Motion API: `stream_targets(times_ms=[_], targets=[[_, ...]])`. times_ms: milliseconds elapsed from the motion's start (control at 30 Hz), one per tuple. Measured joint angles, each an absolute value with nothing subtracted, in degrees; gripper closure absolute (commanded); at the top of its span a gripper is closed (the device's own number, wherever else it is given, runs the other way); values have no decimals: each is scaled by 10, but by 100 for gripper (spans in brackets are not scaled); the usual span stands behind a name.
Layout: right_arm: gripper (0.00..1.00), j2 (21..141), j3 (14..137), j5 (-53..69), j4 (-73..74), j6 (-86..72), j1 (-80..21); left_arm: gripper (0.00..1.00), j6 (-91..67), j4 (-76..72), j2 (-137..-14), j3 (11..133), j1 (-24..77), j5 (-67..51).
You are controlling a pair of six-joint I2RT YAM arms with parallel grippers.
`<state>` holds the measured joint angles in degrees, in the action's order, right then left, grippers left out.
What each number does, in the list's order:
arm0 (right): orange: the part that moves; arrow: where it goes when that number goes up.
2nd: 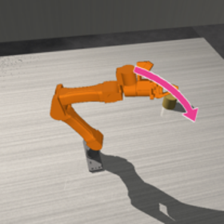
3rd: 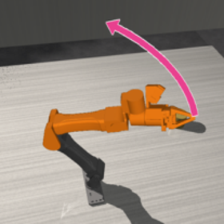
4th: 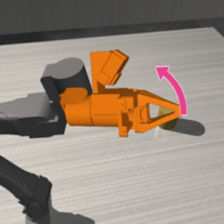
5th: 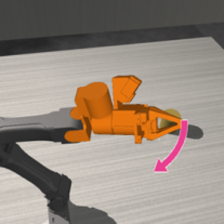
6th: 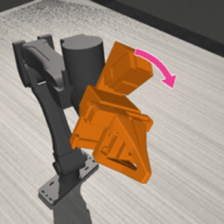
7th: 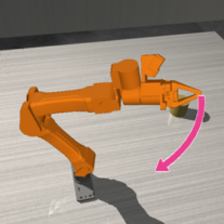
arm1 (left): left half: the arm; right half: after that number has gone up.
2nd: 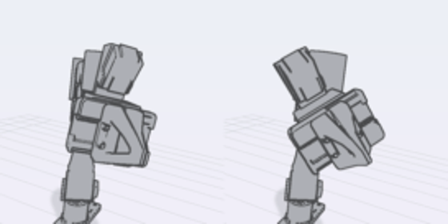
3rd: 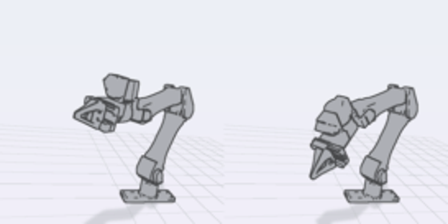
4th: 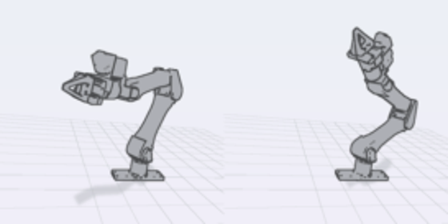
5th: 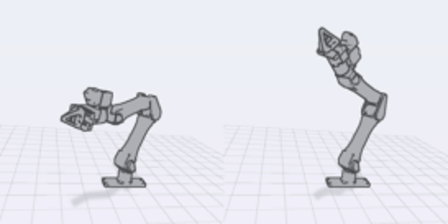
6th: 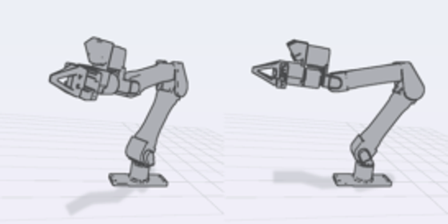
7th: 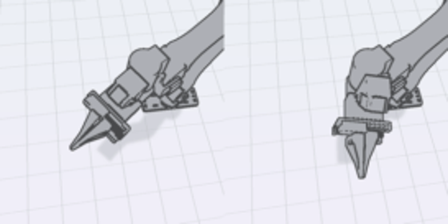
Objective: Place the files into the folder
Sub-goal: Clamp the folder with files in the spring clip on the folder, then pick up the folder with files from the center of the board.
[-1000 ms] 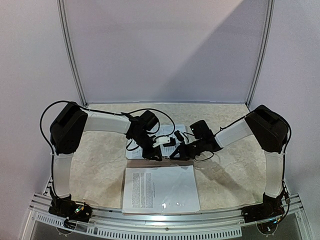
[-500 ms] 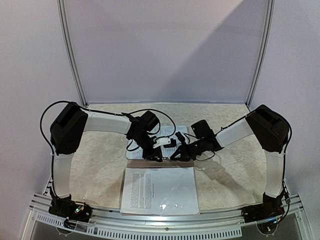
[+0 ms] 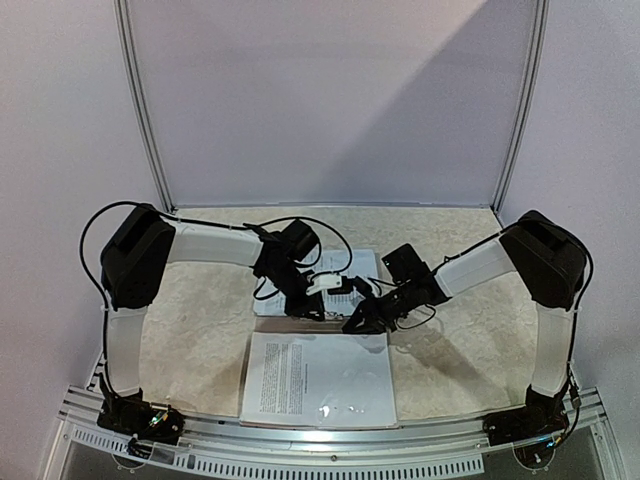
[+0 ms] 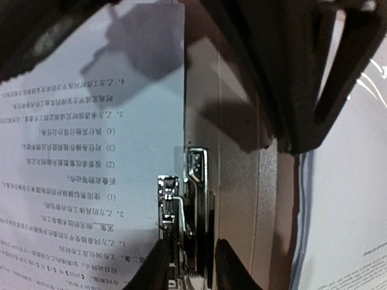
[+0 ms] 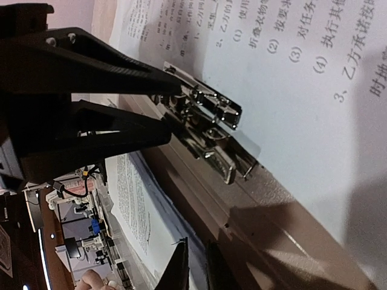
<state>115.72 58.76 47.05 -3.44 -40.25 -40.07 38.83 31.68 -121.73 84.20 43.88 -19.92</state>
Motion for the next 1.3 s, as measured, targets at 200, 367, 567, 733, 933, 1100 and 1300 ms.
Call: stream_targets(times_ms=[200,367,567,733,933,1100,1300], targets=[[77,1092,596,433,48,-375,-390,67,422,375,-1218,872,439,-186],[72,1024,620,362,148,-310,-362,66,461,435,-1209,906,437,-190],[66,983,667,275,248,-180,-353,64,522,519,-1117,866,416,-191],[61,984,674,236,237,-8,-384,60,566,592,-1032,757,339,-201],[58,1070,774,214,198,121,-471,59,576,624,-944,599,306,-198],[58,1196,908,191,197,172,-517,58,570,621,-854,539,306,-200],[60,1295,969,143,216,202,-537,60,550,599,-828,495,307,-197]])
